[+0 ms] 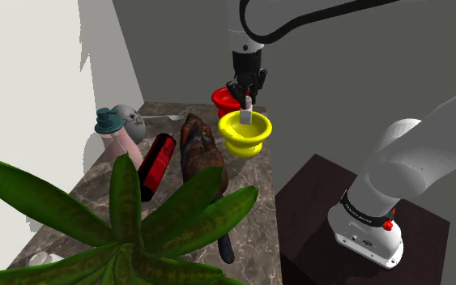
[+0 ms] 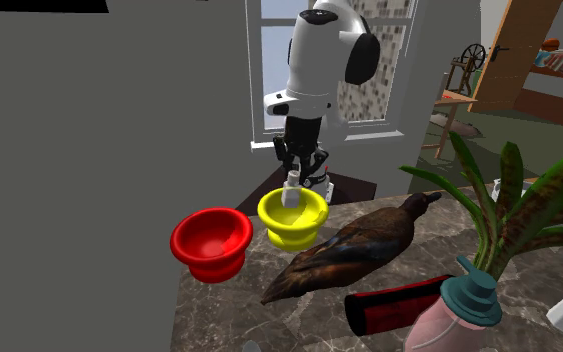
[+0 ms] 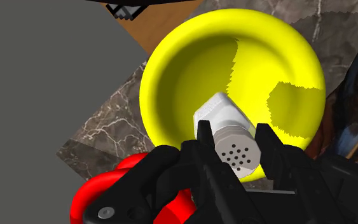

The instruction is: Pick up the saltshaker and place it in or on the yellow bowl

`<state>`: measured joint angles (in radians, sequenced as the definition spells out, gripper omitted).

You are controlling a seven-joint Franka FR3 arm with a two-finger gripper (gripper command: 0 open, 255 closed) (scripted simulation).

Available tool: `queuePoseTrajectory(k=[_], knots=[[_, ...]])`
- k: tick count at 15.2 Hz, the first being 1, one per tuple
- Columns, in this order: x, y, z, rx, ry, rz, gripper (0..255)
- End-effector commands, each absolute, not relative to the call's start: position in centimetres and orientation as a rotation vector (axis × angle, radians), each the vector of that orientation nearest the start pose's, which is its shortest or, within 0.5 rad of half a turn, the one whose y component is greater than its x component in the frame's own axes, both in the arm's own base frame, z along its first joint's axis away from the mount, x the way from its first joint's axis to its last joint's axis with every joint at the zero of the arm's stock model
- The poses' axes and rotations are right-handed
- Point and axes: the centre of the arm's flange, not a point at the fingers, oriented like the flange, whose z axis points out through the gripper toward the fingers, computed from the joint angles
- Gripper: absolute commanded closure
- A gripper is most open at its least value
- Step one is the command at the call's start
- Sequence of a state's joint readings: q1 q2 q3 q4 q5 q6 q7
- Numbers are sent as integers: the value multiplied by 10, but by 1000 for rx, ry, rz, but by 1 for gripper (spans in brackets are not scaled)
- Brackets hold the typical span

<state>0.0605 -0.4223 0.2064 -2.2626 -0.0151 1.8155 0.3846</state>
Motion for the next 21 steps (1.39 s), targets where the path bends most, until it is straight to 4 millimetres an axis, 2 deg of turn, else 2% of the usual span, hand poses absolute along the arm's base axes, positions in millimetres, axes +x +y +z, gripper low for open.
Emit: queuePoseTrajectory(k=[1,3,4,9,13,21], knots=[[408,119,519,-3238,215,1,255],[408,119,519,-3238,215,1,255],[408,119,519,-3238,215,1,0],[408,119,519,-3238,215,1,0],[408,124,569,-3238,215,1,0],[408,124,569,-3238,215,1,0]])
